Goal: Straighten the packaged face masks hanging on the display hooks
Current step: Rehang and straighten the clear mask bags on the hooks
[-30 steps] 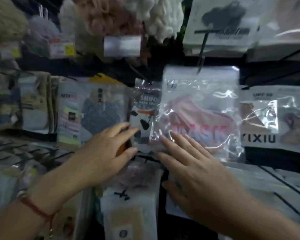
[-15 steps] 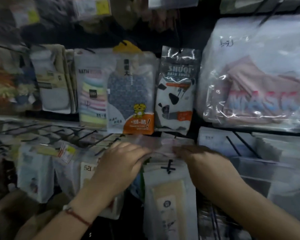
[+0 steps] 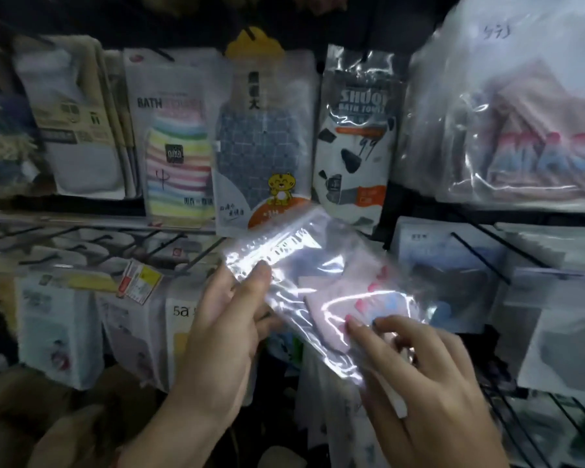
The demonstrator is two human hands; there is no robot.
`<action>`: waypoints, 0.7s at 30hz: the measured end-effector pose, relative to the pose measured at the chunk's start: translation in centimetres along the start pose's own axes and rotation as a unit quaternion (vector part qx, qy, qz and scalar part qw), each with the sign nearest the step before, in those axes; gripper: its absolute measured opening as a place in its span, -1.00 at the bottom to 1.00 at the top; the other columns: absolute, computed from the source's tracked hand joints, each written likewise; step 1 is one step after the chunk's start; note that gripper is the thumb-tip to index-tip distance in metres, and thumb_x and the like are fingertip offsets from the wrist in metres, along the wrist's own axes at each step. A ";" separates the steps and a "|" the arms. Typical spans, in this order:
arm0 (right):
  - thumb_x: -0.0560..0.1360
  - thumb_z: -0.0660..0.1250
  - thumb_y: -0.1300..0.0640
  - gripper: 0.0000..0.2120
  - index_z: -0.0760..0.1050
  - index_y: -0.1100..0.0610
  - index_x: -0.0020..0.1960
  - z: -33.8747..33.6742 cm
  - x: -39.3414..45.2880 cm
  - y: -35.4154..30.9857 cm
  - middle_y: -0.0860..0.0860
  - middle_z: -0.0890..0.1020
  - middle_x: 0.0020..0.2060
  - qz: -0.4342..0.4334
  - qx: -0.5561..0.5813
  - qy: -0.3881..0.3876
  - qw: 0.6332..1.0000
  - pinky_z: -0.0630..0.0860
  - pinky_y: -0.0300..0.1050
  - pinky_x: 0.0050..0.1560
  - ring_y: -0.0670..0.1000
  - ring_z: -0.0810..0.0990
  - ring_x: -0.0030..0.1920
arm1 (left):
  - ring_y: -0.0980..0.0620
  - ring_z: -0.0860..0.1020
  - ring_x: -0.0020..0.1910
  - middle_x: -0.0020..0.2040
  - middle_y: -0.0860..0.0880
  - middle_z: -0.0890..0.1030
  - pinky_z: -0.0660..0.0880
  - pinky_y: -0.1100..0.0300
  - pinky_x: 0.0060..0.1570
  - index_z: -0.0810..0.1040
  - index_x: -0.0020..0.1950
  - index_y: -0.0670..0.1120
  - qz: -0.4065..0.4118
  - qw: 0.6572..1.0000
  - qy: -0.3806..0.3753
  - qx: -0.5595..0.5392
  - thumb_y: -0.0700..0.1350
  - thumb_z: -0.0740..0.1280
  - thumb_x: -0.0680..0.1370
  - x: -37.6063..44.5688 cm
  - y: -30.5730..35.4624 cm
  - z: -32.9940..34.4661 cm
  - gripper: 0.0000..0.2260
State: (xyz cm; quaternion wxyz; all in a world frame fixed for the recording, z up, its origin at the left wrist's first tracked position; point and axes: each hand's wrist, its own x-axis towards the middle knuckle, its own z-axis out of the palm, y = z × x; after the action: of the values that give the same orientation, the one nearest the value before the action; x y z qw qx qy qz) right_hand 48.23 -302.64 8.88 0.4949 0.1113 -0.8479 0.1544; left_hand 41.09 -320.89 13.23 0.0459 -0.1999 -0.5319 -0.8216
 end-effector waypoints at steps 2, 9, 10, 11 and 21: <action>0.44 0.33 -0.11 -0.58 0.58 -0.07 0.28 0.6 -0.9 -0.4 -0.06 0.56 0.12 0.007 -0.010 -0.026 1.000 0.43 -0.07 0.08 0.03 0.50 -0.02 | -0.04 0.66 -0.15 0.00 -0.12 0.72 0.57 0.10 -0.20 0.63 0.15 -0.09 -0.016 0.998 0.052 0.019 -0.13 0.33 0.59 0.8 0.2 -0.5 -0.83; 0.50 0.16 -0.37 -0.47 0.46 -0.12 0.35 -0.6 -1.3 -0.3 -0.08 0.45 0.33 0.035 0.003 -0.124 0.992 0.46 0.14 0.22 0.08 0.47 0.27 | 0.00 0.71 -0.13 -0.12 -0.09 0.74 0.62 0.18 -0.13 0.72 -0.14 -0.05 0.025 0.996 0.029 0.081 -0.26 0.37 0.53 1.7 0.2 -1.3 -0.83; 0.50 0.17 -0.35 -0.46 0.42 -0.11 0.38 -1.2 -0.6 -0.2 -0.09 0.42 0.36 0.048 0.001 -0.121 0.991 0.47 0.17 0.22 0.09 0.45 0.30 | 0.03 0.71 -0.15 -0.14 -0.07 0.74 0.61 0.23 -0.17 0.72 -0.15 -0.04 0.027 0.995 0.019 0.093 -0.27 0.39 0.53 1.6 0.2 -1.2 -0.83; 0.50 0.19 -0.32 -0.43 0.39 -0.09 0.42 -1.8 0.3 -0.1 -0.08 0.39 0.38 0.056 -0.005 -0.114 0.992 0.45 0.18 0.25 0.09 0.41 0.34 | 0.06 0.70 -0.18 -0.16 -0.05 0.74 0.59 0.28 -0.21 0.72 -0.16 -0.02 0.026 0.995 0.003 0.100 -0.27 0.39 0.52 1.5 0.3 -1.1 -0.82; 0.30 0.38 -0.21 -0.73 0.50 -0.34 0.00 -10.1 11.8 -0.5 -0.40 0.54 -0.22 0.047 -0.004 -0.170 0.984 0.46 -0.32 -0.17 -0.29 0.54 -0.16 | -0.07 0.70 -0.19 -0.15 -0.11 0.73 0.62 0.19 -0.22 0.70 -0.09 -0.08 0.030 0.978 -0.152 0.137 -0.08 0.47 0.40 2.0 3.3 2.8 -0.86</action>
State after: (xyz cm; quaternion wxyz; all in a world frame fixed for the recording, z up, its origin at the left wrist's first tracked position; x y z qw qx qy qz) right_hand 50.80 -299.77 23.96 0.3366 0.0937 -0.9244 0.1528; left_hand 41.03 -319.58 17.81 0.0166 -0.3301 -0.6337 -0.6994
